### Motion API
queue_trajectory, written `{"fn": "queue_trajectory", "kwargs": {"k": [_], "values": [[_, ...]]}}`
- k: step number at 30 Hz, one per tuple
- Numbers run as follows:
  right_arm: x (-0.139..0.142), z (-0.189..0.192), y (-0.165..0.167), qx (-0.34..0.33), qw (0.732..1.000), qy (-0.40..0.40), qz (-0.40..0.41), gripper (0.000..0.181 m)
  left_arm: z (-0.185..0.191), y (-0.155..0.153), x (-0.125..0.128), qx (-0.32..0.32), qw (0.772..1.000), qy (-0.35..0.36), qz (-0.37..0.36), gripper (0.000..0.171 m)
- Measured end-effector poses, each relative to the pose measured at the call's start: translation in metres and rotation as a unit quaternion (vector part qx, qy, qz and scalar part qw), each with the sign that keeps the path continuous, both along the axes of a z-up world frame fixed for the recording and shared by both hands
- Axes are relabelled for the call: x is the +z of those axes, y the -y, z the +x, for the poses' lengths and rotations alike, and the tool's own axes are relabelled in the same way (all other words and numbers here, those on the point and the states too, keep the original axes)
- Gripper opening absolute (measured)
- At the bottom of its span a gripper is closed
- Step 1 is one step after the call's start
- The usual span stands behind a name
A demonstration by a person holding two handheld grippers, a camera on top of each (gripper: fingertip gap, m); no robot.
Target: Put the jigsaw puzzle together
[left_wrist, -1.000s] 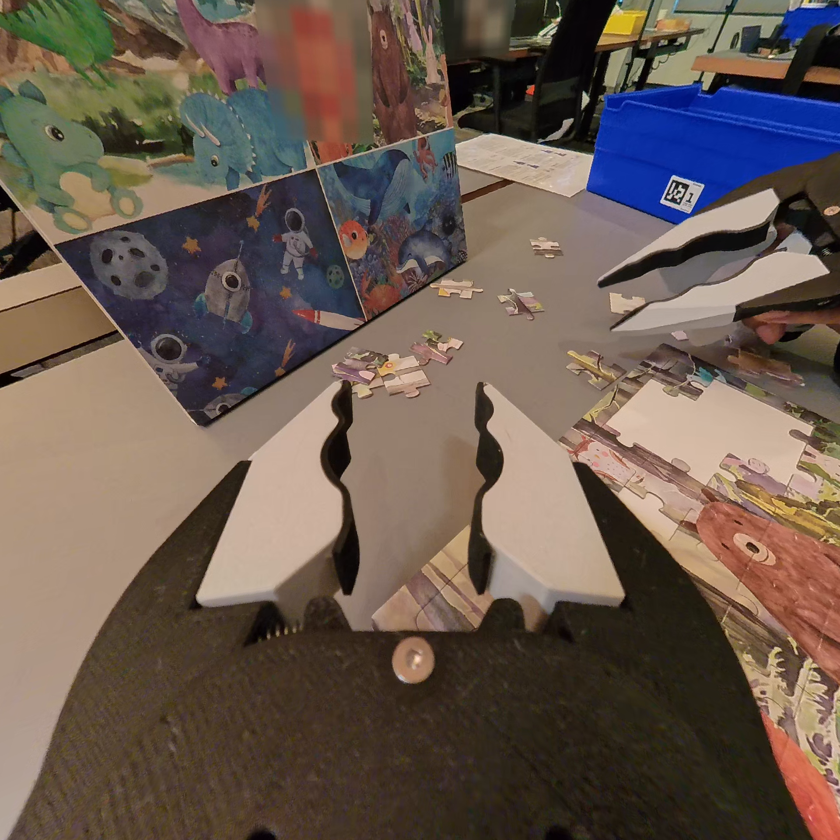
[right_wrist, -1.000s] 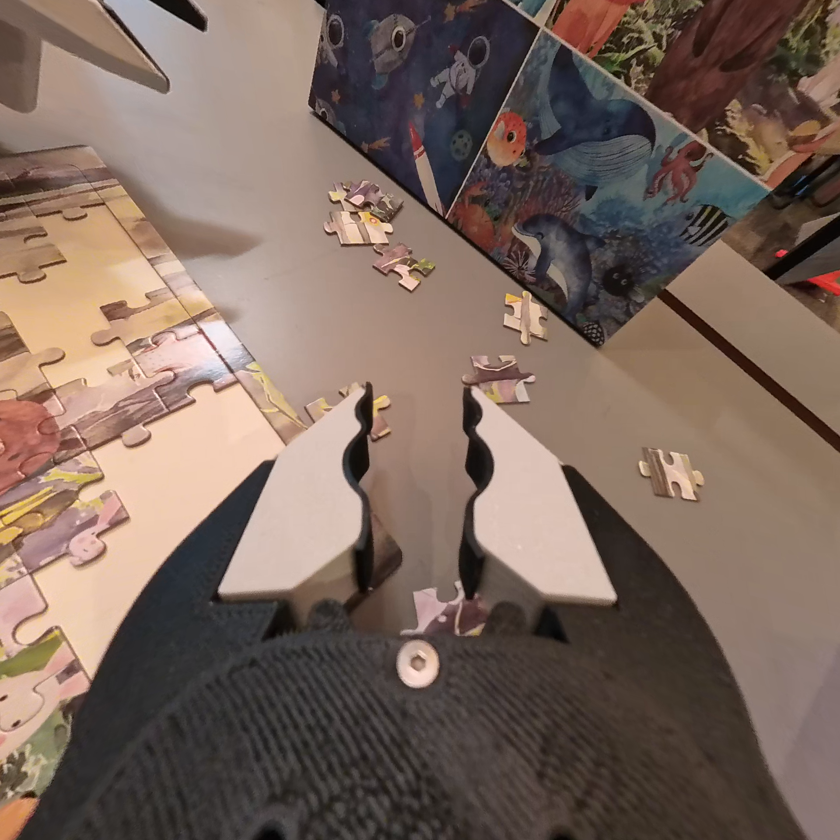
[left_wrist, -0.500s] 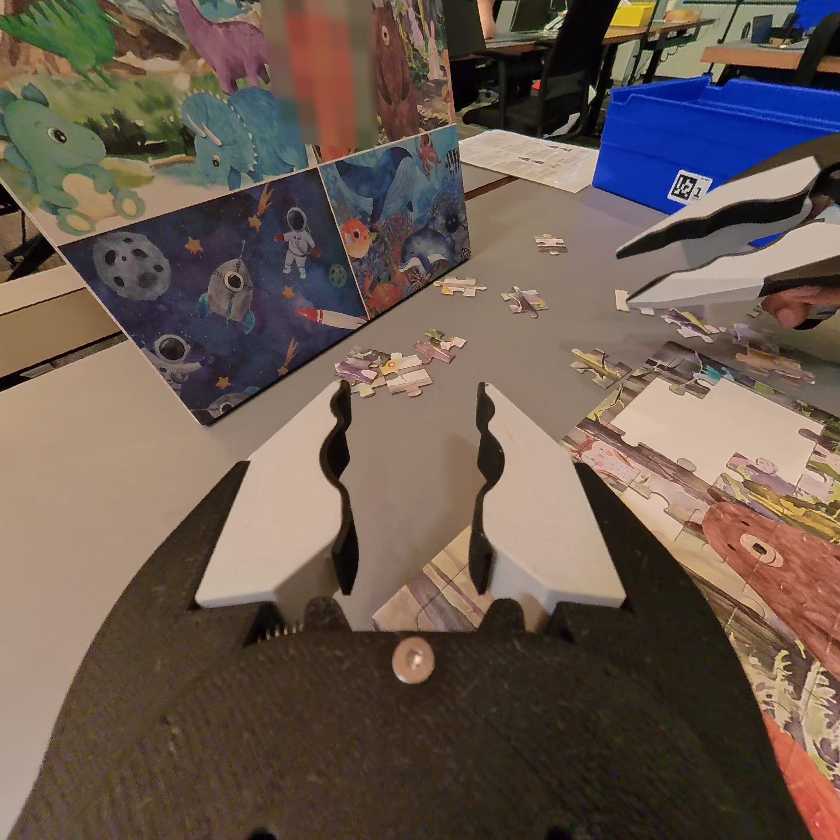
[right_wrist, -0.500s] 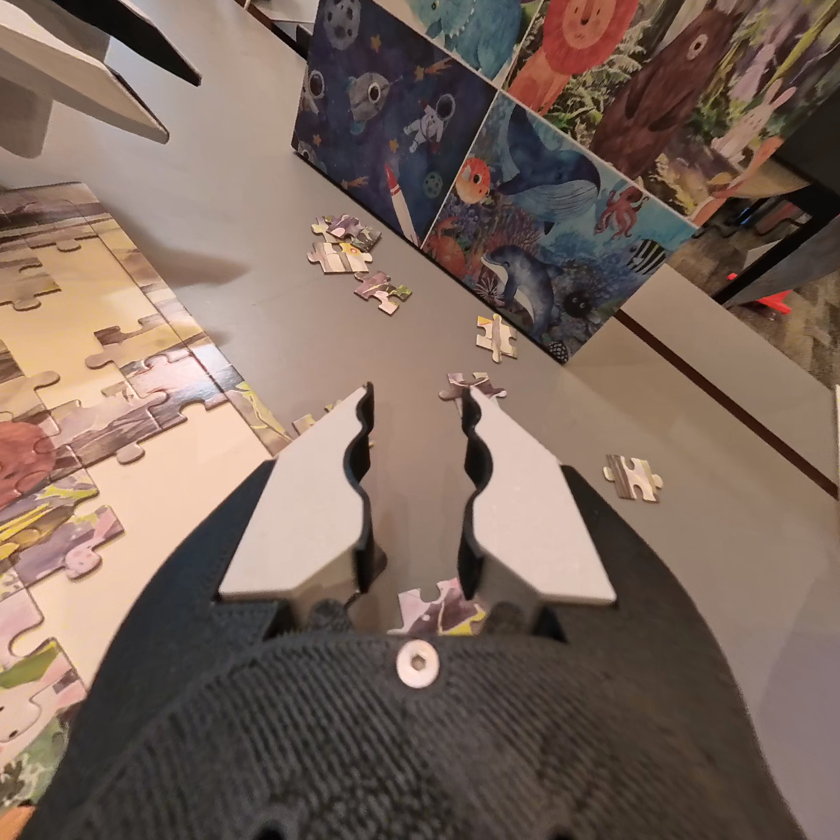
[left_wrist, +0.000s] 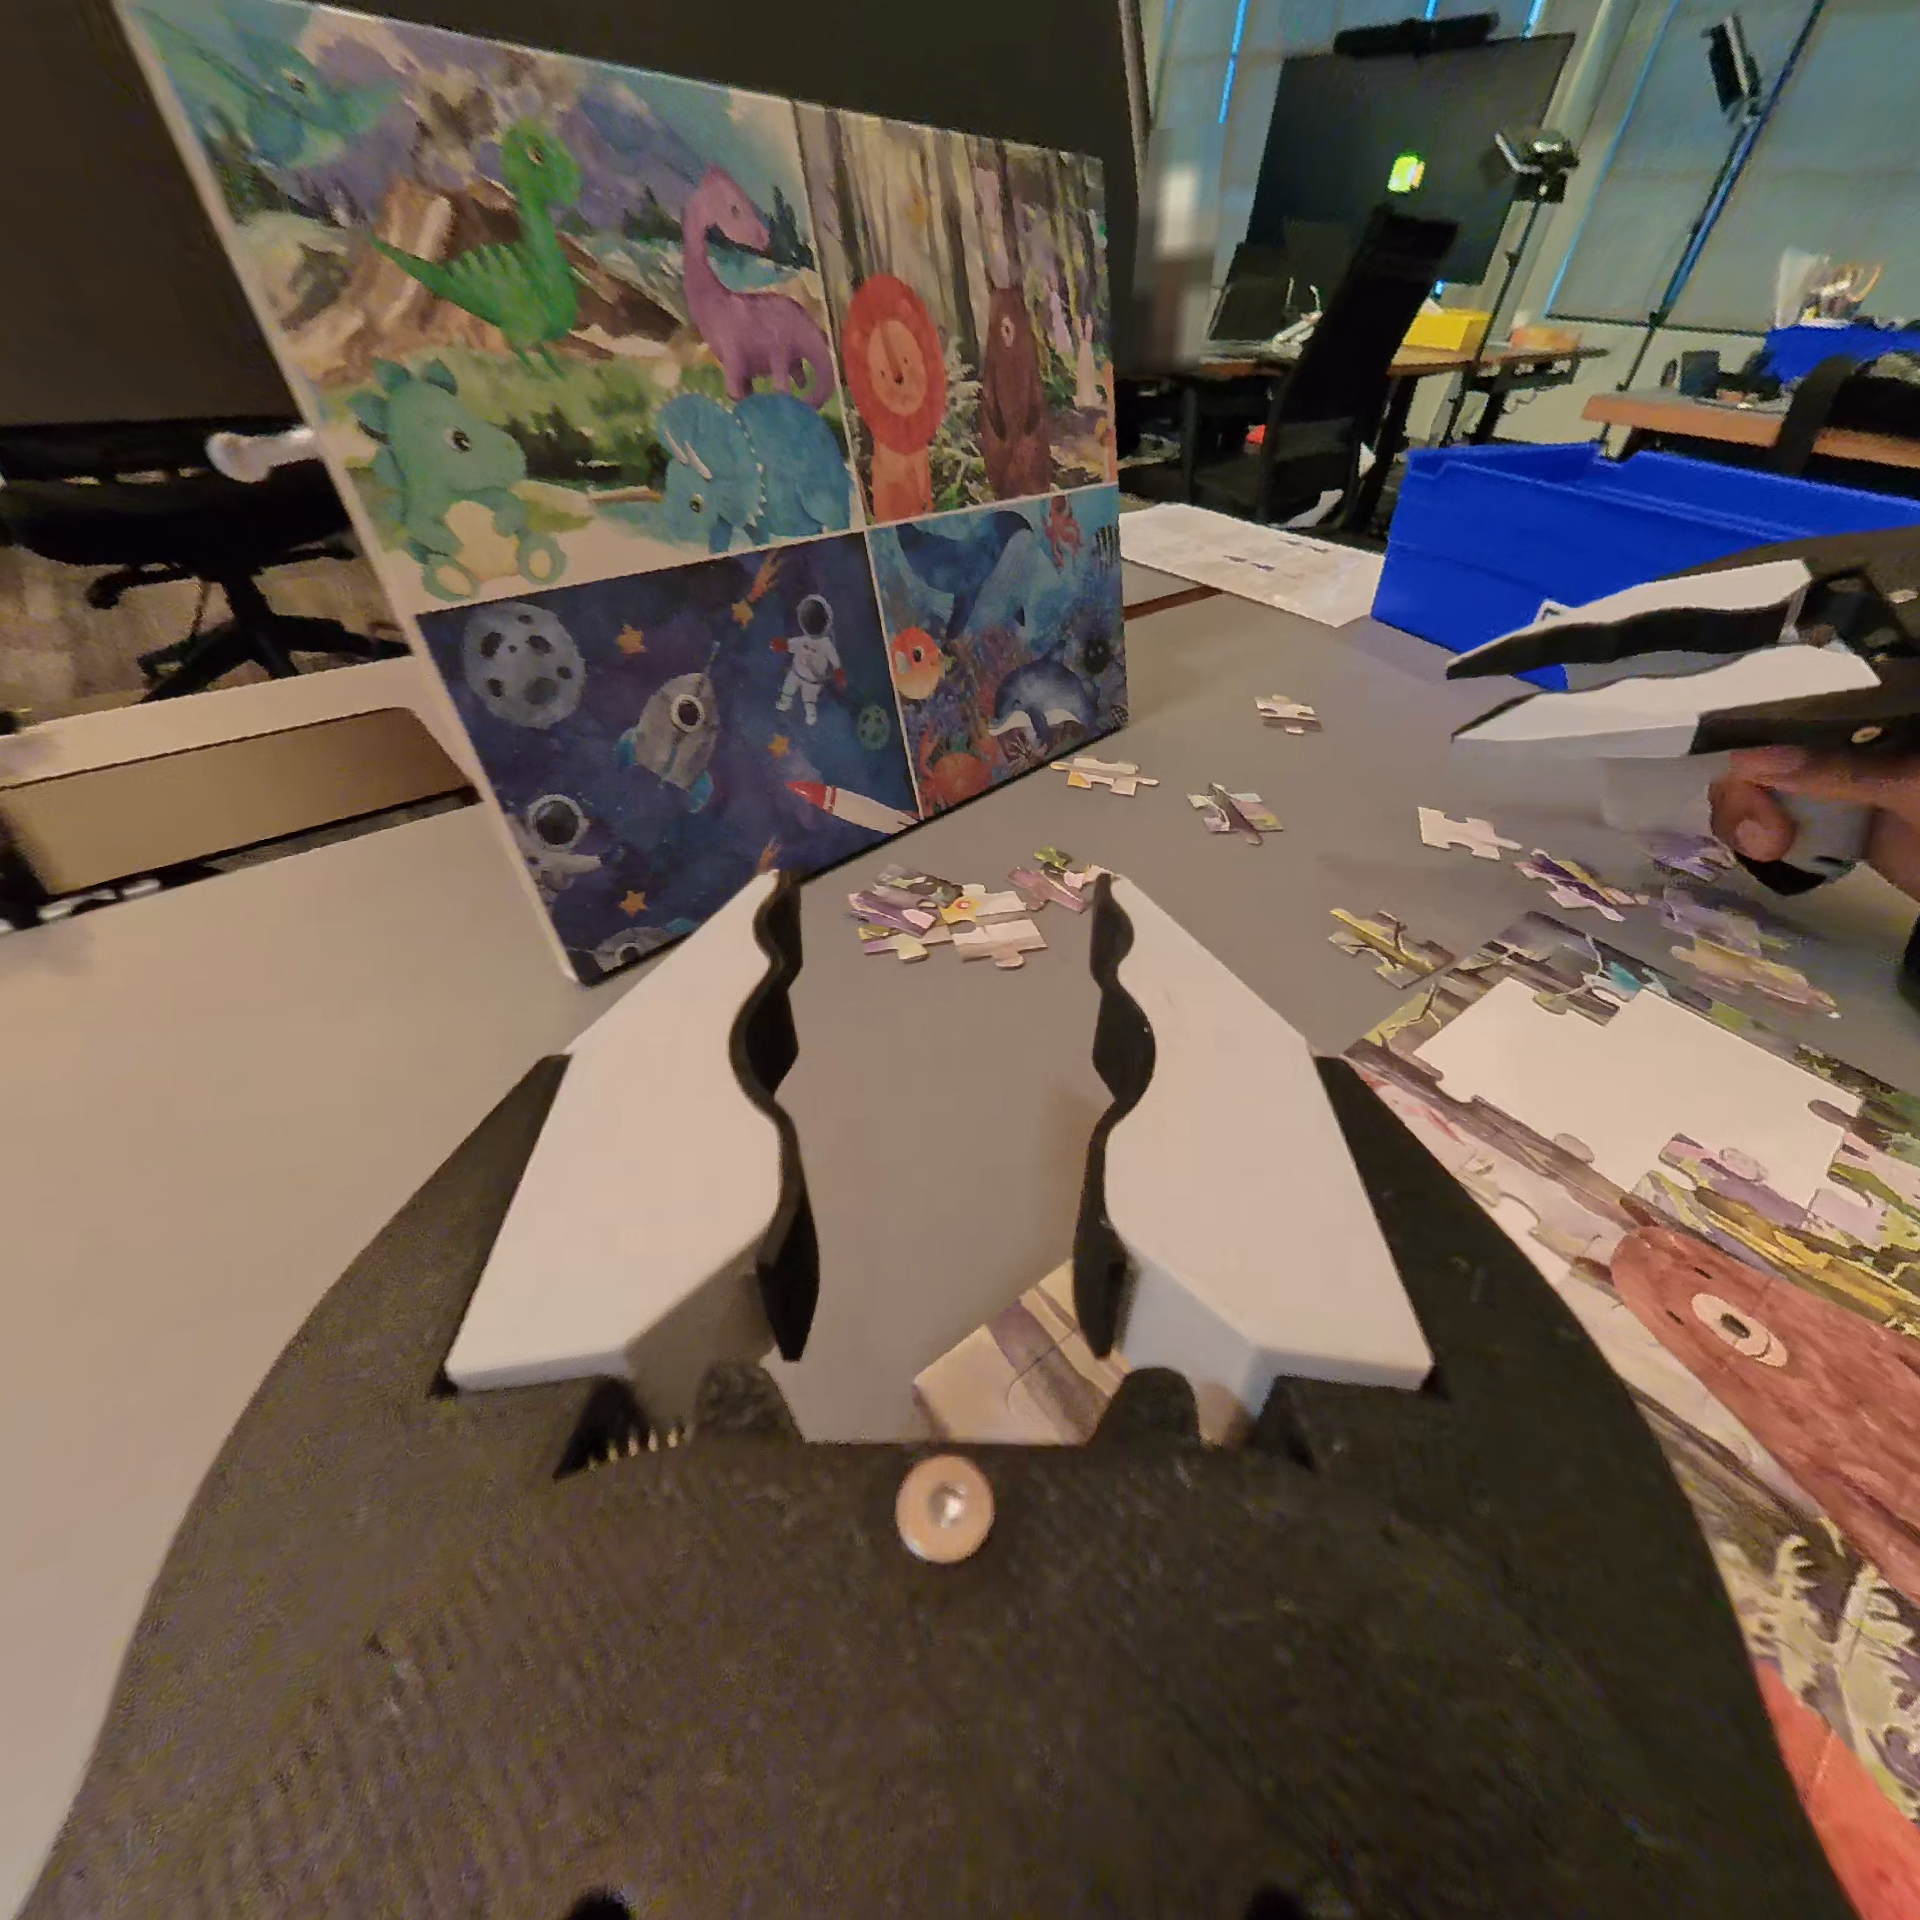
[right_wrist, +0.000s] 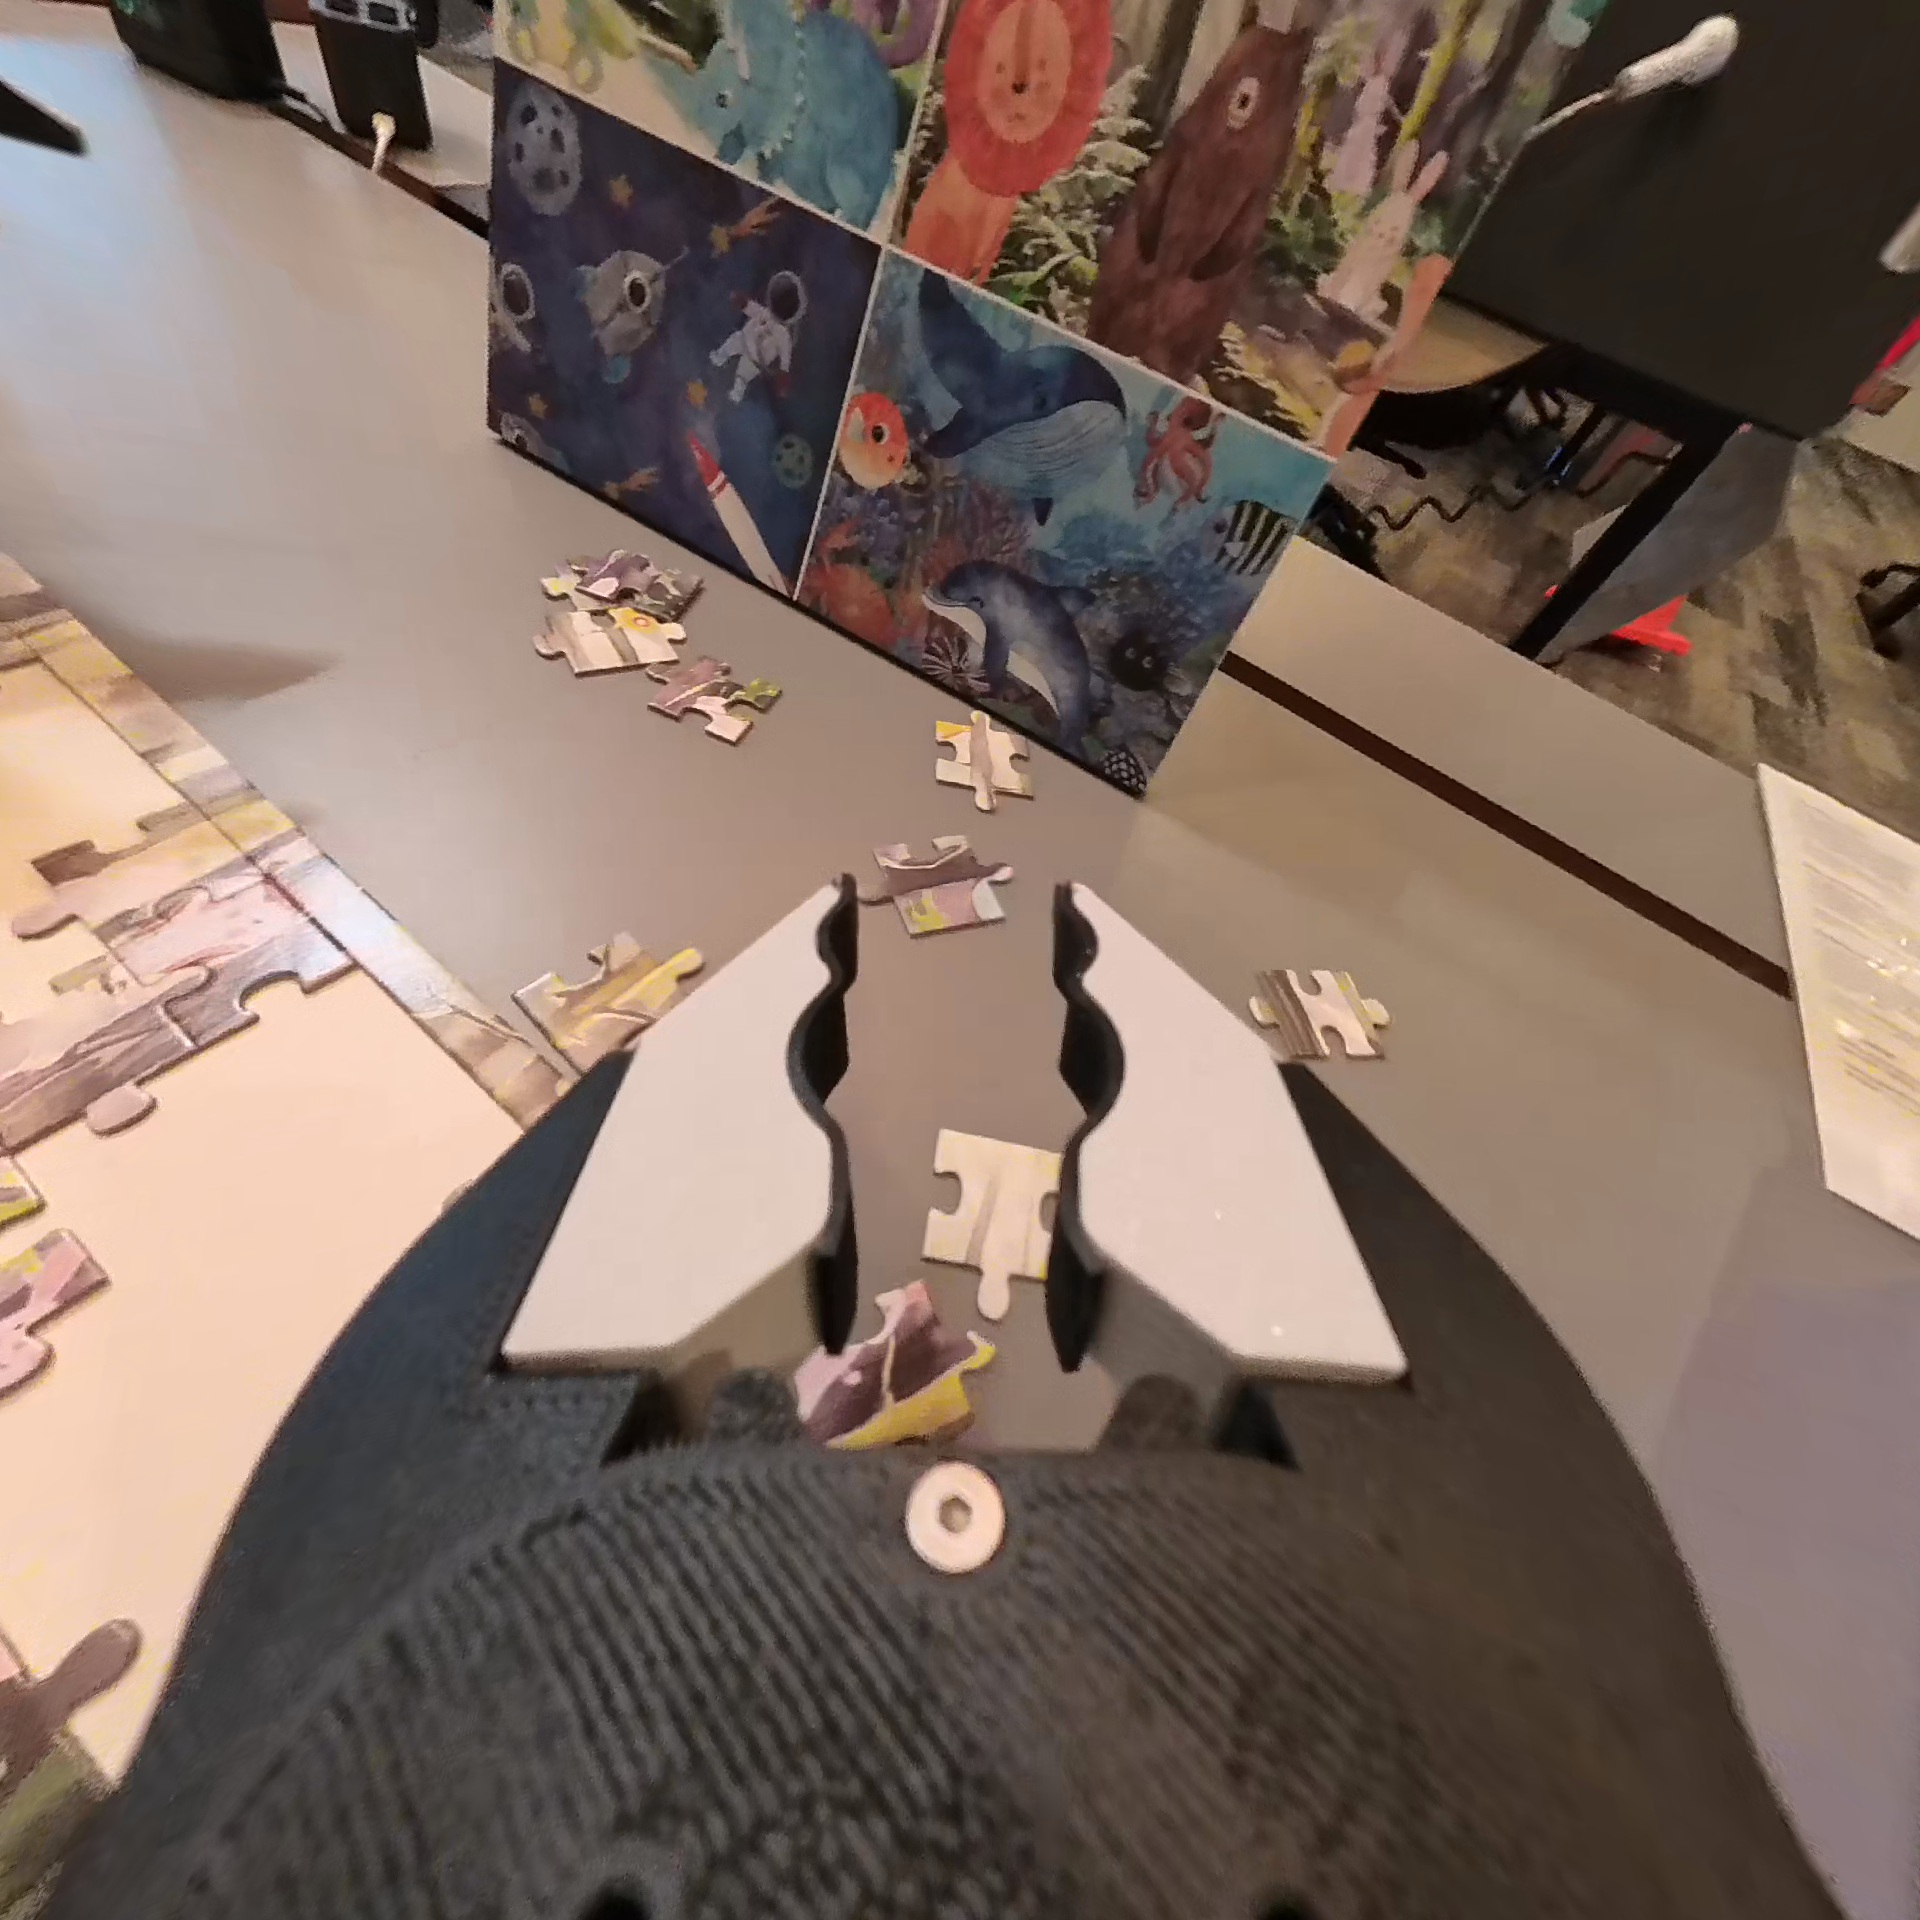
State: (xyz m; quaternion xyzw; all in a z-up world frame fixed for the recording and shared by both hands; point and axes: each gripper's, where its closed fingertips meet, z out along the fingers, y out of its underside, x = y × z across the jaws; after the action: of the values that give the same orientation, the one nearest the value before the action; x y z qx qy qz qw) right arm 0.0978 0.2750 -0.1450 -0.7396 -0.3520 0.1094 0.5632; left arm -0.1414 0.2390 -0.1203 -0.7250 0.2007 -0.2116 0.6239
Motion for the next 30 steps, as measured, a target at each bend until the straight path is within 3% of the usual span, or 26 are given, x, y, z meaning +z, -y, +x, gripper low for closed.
{"fn": "queue_trajectory", "kwargs": {"k": [11,30], "values": [[-0.003,0.012,-0.006,-0.019,0.999,-0.03,-0.01,0.037,-0.028,0.006,0.007,0.039,0.999,0.034,0.013,0.054],[-0.003,0.011,-0.006,-0.02,1.0,-0.021,-0.001,0.038,-0.026,0.006,0.006,0.038,0.999,0.022,0.013,0.055]]}}
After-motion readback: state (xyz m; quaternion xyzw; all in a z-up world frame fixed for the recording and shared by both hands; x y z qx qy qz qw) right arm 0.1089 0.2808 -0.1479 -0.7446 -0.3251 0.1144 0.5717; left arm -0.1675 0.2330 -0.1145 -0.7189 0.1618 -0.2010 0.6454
